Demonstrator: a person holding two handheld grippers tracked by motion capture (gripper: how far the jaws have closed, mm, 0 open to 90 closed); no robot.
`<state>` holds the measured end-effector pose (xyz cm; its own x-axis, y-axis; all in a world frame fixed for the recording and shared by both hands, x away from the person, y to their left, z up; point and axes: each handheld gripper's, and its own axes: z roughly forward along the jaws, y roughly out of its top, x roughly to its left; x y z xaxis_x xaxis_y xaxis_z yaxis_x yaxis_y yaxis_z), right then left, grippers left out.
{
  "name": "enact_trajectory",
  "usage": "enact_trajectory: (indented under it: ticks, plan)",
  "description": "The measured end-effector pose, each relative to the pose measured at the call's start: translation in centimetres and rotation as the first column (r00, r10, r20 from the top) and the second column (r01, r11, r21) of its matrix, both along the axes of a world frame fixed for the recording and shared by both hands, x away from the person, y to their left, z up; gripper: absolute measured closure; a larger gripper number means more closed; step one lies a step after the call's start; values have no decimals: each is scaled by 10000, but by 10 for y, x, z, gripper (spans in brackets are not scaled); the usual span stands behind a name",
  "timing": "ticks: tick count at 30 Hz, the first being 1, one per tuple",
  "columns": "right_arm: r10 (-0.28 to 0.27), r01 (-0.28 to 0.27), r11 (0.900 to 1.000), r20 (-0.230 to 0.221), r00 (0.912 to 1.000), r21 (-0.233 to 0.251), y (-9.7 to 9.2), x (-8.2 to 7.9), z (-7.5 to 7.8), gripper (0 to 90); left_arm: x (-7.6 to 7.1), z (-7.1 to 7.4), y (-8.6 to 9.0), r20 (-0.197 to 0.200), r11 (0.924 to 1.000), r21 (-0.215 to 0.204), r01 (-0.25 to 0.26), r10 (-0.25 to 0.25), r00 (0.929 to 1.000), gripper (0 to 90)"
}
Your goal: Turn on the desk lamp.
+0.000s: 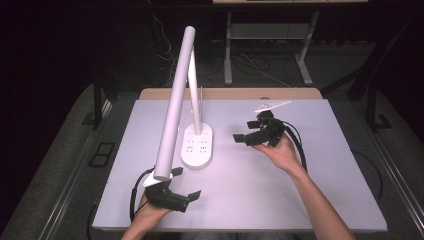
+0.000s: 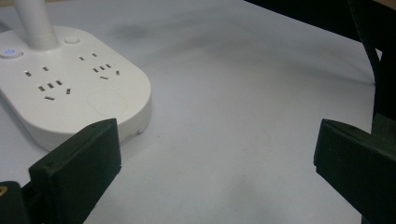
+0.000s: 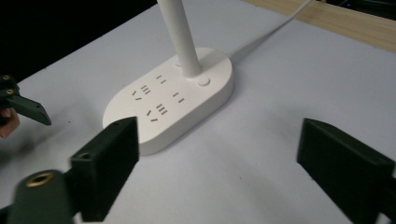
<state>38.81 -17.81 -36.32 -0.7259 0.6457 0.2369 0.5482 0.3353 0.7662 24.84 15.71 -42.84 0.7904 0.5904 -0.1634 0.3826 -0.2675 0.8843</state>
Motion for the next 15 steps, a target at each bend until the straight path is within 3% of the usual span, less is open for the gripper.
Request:
enact_trajectory:
  ticks: [1, 15]
  plan:
    - [-80, 79, 9999, -101, 9999, -72, -5, -6, 1, 4, 0, 0, 0, 4, 10000, -11, -3, 3, 10000, 0]
    - [-269, 268, 9994, 80, 9996, 227, -42, -52, -1, 2, 0, 0, -1, 29, 10000, 3, -7, 7, 10000, 0]
